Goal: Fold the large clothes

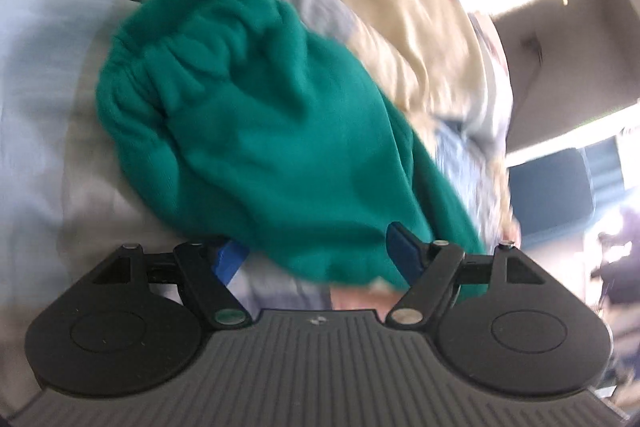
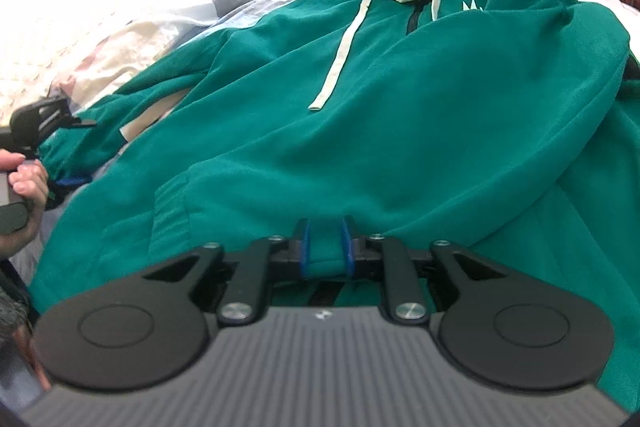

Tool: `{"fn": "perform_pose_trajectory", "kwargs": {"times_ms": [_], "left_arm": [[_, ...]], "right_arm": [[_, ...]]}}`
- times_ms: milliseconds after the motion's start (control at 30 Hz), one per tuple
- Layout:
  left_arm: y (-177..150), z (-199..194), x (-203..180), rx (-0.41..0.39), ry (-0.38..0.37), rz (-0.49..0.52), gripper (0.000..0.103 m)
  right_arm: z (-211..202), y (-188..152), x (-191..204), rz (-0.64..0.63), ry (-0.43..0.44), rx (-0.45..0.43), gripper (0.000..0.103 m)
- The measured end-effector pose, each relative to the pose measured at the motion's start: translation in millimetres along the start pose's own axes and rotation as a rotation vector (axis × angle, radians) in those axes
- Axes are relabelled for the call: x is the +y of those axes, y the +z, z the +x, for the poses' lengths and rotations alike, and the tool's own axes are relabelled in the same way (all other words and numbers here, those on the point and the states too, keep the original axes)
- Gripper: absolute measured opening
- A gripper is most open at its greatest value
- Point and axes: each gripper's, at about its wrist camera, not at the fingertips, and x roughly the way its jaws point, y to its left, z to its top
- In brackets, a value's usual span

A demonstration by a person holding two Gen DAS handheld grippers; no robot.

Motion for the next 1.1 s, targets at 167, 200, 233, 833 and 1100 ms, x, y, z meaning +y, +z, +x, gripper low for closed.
{"fn": "perform_pose_trajectory", "kwargs": {"times_ms": [167,200,233,833,1100], "left_arm": [[13,8,-5,-0.055,-0.018,-0.018,0.077],[16,11,-6,-0.055,0.001,-0.005,0.077],[18,15,-8,-0.057,0.034,0.013,0.075],[-14,-25,-115,-0.373,0.183,0.654,0.009],[-64,-74,-194,-0.444,0.064,0.835,0.008]], "right_arm": [[1,1,2,0.019,0.065,-0.004,0.062],[1,1,5,0.006,0.063,-0.003,0.063],[2,1,8,-0.008,0.058,-0.002,0.064],[-15,19,-14,0.105,-0.023,-0.061,0.065],[-38,27,-32,0.156,-0.037,-0.13,0.065]]}}
